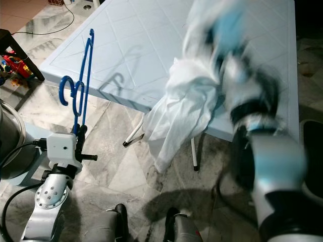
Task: Hang hanger
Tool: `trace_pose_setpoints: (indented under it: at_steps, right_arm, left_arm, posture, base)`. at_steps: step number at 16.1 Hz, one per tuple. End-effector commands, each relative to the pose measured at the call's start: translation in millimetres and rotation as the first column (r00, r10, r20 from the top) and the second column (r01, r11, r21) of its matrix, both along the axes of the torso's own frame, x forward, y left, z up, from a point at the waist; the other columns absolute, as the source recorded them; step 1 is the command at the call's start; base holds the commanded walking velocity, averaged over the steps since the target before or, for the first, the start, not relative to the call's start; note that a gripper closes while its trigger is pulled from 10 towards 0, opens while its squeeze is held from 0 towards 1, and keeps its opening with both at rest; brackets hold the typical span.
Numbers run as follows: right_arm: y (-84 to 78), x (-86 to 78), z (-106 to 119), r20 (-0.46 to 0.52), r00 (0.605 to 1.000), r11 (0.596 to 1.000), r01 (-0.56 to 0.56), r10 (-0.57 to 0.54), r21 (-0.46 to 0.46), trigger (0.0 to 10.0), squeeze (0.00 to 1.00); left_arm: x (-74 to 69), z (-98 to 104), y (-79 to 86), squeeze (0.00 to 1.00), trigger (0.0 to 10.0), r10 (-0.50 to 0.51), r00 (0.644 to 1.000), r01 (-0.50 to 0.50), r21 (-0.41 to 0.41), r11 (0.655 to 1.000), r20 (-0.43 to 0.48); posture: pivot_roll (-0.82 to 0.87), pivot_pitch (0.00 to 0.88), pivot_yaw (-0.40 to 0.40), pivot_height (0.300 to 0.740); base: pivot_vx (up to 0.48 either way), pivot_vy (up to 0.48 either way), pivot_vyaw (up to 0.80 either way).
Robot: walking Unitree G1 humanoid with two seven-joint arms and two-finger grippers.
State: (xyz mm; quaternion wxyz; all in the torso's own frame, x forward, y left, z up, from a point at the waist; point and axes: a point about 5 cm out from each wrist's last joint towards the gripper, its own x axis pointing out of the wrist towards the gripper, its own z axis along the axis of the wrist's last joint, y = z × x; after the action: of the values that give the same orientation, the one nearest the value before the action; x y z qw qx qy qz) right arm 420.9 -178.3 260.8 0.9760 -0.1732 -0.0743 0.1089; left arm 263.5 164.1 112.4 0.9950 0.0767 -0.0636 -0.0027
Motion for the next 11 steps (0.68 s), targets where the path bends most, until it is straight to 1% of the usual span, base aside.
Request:
trace_pose_setpoints:
  at_steps: [1, 3, 4, 5, 8, 9, 11]
  right_arm:
    - [-3.5, -4.0, -17, -0.063, 0.996, 0.987, -0.064, 0.055, -0.145, 10.0, 1.0]
    - [-10.4, -7.6, -29, -0.105, 0.992, 0.978, -0.093, 0.074, -0.187, 10.0, 1.0]
    - [-17.4, -8.9, -29, -0.105, 0.992, 0.987, -0.079, 0.065, -0.137, 10.0, 1.0]
    - [-25.1, -11.0, -30, -0.091, 0.994, 0.997, -0.059, 0.054, -0.052, 10.0, 1.0]
    - [-36.4, -17.3, -42, -0.055, 0.998, 0.997, -0.009, 0.013, 0.074, 10.0, 1.0]
    - [-37.9, -20.7, -48, -0.032, 0.999, 0.992, -0.002, 0.006, 0.128, 10.0, 1.0]
    - [-39.6, -27.1, -55, -0.009, 1.0, 0.982, -0.004, 0.005, 0.19, 10.0, 1.0]
  left_arm:
    - [1.1, -6, -4.2, 0.0, 10.0, -0.024, 0.999, 0.024, -0.002, 1.0, -0.024]
    - [5.0, -6, -7.6, 0.0, 10.0, -0.043, 0.999, 0.043, -0.005, 0.999, -0.026]
    - [8.0, -7, -9.5, 0.0, 10.0, -0.05, 0.998, 0.05, -0.006, 0.999, -0.027]
    - [11.0, -5, -11.3, 0.0, 10.0, -0.058, 0.998, 0.057, -0.031, 0.998, -0.019]
    - [16.1, 0, -11.1, 0.0, 10.0, -0.056, 0.998, 0.056, -0.027, 0.998, 0.004]
    - [17.6, 8, -11.2, 0.0, 10.0, -0.059, 0.998, 0.06, -0.022, 0.998, 0.037]
    - [17.8, 26, -11.9, 0.0, 10.0, -0.073, 0.991, 0.072, 0.011, 0.997, 0.113]
  posture:
    - [0.18, 0.227, -0.012, 0.74]
    - [0.16, 0.221, -0.006, 0.74]
    - [0.14, 0.211, -0.004, 0.74]
    - [0.13, 0.201, -0.004, 0.74]
    - [0.13, 0.185, -0.003, 0.74]
    - [0.12, 0.181, 0.001, 0.74]
    - [0.12, 0.178, 0.002, 0.74]
  base:
    - [0.0, 0.0, 0.0]
    - [0.0, 0.0, 0.0]
    - [0.0, 0.0, 0.0]
    - [0.0, 0.0, 0.0]
    - [0.0, 0.0, 0.0]
    - [0.0, 0.0, 0.0]
    - [0.0, 0.0, 0.0]
